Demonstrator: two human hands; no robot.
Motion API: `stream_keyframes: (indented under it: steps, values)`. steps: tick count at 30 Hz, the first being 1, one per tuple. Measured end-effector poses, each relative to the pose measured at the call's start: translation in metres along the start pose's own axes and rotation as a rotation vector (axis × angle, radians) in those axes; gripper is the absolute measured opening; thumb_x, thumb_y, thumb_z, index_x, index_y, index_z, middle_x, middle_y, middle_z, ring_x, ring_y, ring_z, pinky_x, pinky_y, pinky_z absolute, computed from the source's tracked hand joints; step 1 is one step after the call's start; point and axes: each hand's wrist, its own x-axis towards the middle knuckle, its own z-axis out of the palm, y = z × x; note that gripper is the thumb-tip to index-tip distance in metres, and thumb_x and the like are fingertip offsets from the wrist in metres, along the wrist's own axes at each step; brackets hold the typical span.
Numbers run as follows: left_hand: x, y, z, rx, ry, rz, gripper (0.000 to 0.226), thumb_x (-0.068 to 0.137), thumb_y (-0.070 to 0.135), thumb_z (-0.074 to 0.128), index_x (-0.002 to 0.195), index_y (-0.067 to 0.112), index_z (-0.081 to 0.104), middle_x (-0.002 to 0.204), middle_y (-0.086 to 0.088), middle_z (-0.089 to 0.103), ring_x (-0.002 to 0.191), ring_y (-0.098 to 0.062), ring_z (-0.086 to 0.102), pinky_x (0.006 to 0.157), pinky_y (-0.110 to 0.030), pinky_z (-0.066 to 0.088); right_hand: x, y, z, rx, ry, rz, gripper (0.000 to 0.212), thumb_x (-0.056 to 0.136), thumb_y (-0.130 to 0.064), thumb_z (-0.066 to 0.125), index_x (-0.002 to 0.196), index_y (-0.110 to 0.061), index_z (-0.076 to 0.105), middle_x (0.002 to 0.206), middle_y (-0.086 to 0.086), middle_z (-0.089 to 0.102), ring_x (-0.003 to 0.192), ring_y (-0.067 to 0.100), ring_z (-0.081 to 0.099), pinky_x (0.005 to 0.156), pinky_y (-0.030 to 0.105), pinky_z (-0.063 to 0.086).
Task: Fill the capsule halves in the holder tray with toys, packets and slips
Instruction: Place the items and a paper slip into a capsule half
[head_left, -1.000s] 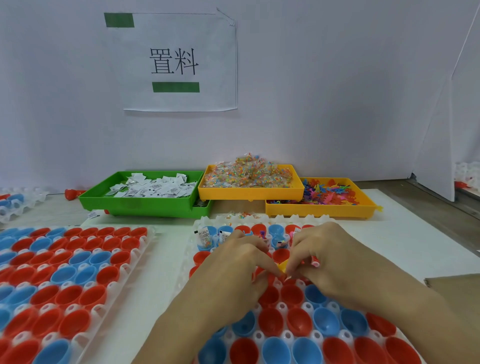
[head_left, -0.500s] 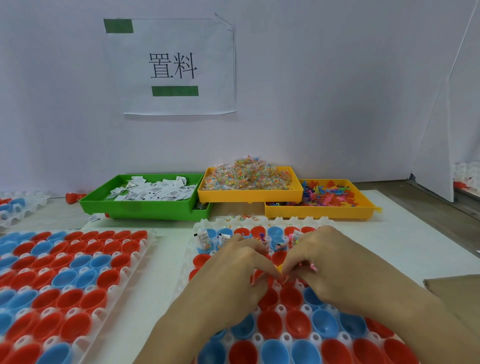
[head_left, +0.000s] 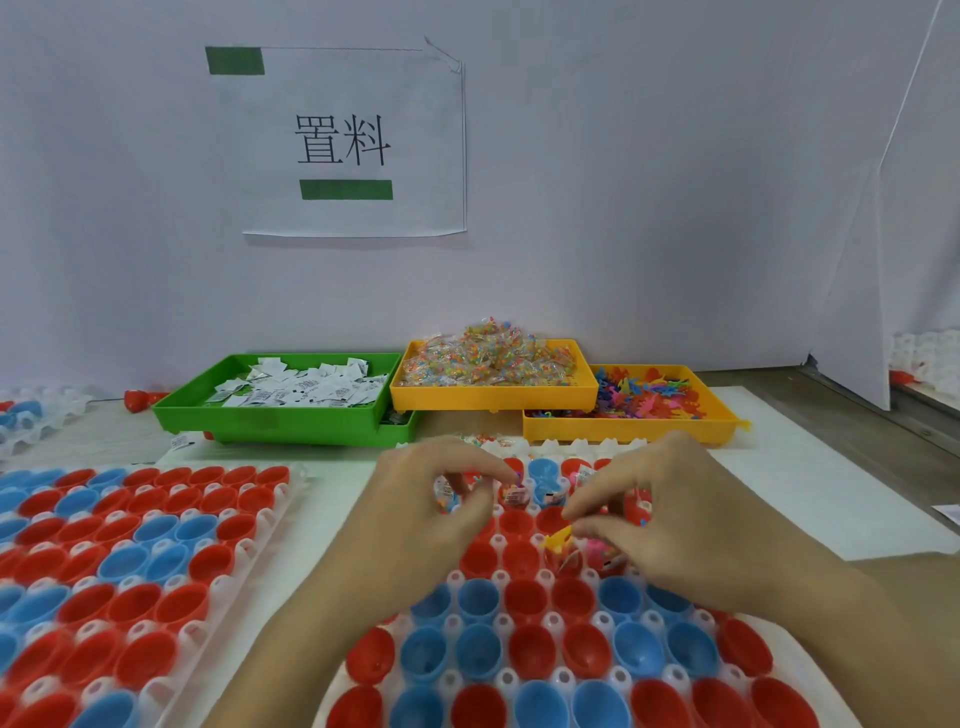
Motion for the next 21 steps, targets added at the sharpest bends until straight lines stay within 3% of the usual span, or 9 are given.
stream_keyframes:
  steps: [3, 5, 7, 10, 12, 15, 21]
  values:
    - [0.003, -0.012, -0.011, -0.044, 0.155, -0.16, 0.024, 0.089, 0.012, 0.061, 0.087, 0.028, 0.078, 0.084, 0.02, 0.071, 0.052, 0.006, 0.053, 0.053, -0.008, 0.038, 0.001, 0.005, -0.005, 0.106, 0.167, 0.022, 0.015, 0.084, -0.017, 0.077, 0.091, -0.029, 0.08, 0.077, -0.027, 0.072, 0.078, -0.008, 0.066, 0.069, 0.007, 0.049]
    - [0.004, -0.023, -0.017, -0.022, 0.269, -0.278, 0.021, 0.092, 0.016, 0.06, 0.09, 0.028, 0.076, 0.092, 0.017, 0.072, 0.075, 0.009, 0.061, 0.066, -0.011, 0.043, 0.005, 0.016, -0.008, 0.112, 0.309, 0.076, 0.016, 0.088, -0.017, 0.072, 0.099, -0.028, 0.079, 0.081, -0.025, 0.072, 0.078, -0.009, 0.065, 0.064, 0.009, 0.05]
    - [0.005, -0.033, -0.02, -0.037, 0.338, -0.397, 0.017, 0.096, 0.023, 0.058, 0.099, 0.023, 0.074, 0.101, 0.013, 0.071, 0.098, -0.002, 0.063, 0.082, -0.021, 0.044, 0.01, 0.033, -0.009, 0.079, 0.37, 0.175, 0.019, 0.094, -0.02, 0.065, 0.108, -0.026, 0.076, 0.095, -0.021, 0.072, 0.083, -0.005, 0.066, 0.068, 0.012, 0.05]
    - [0.005, -0.039, -0.017, -0.087, 0.302, -0.493, 0.019, 0.099, 0.032, 0.053, 0.105, 0.022, 0.067, 0.105, 0.01, 0.065, 0.101, -0.007, 0.058, 0.086, -0.026, 0.039, 0.02, 0.067, -0.011, 0.036, 0.402, 0.348, 0.025, 0.099, -0.018, 0.057, 0.121, -0.017, 0.07, 0.116, -0.003, 0.071, 0.097, 0.004, 0.064, 0.085, 0.018, 0.045]
    - [0.004, -0.038, -0.013, -0.097, 0.288, -0.499, 0.021, 0.099, 0.035, 0.052, 0.108, 0.022, 0.067, 0.101, 0.012, 0.063, 0.1, -0.006, 0.057, 0.084, -0.025, 0.038, 0.032, 0.087, -0.011, -0.017, 0.397, 0.449, 0.03, 0.1, -0.015, 0.054, 0.127, -0.011, 0.066, 0.128, 0.006, 0.067, 0.112, 0.019, 0.062, 0.098, 0.029, 0.045]
    - [0.003, -0.036, -0.011, -0.095, 0.293, -0.468, 0.019, 0.099, 0.035, 0.051, 0.106, 0.024, 0.066, 0.1, 0.013, 0.063, 0.101, -0.005, 0.057, 0.086, -0.025, 0.038, 0.063, 0.114, -0.012, -0.105, 0.31, 0.533, 0.036, 0.099, -0.008, 0.052, 0.134, -0.004, 0.06, 0.136, 0.013, 0.062, 0.126, 0.029, 0.056, 0.106, 0.035, 0.04]
    - [0.003, -0.035, -0.012, -0.042, 0.301, -0.422, 0.021, 0.099, 0.031, 0.052, 0.106, 0.021, 0.069, 0.102, 0.01, 0.065, 0.104, -0.008, 0.059, 0.087, -0.025, 0.04, 0.115, 0.153, -0.01, -0.287, 0.094, 0.638, 0.043, 0.092, -0.002, 0.06, 0.135, -0.005, 0.058, 0.136, 0.016, 0.06, 0.123, 0.033, 0.056, 0.101, 0.04, 0.047]
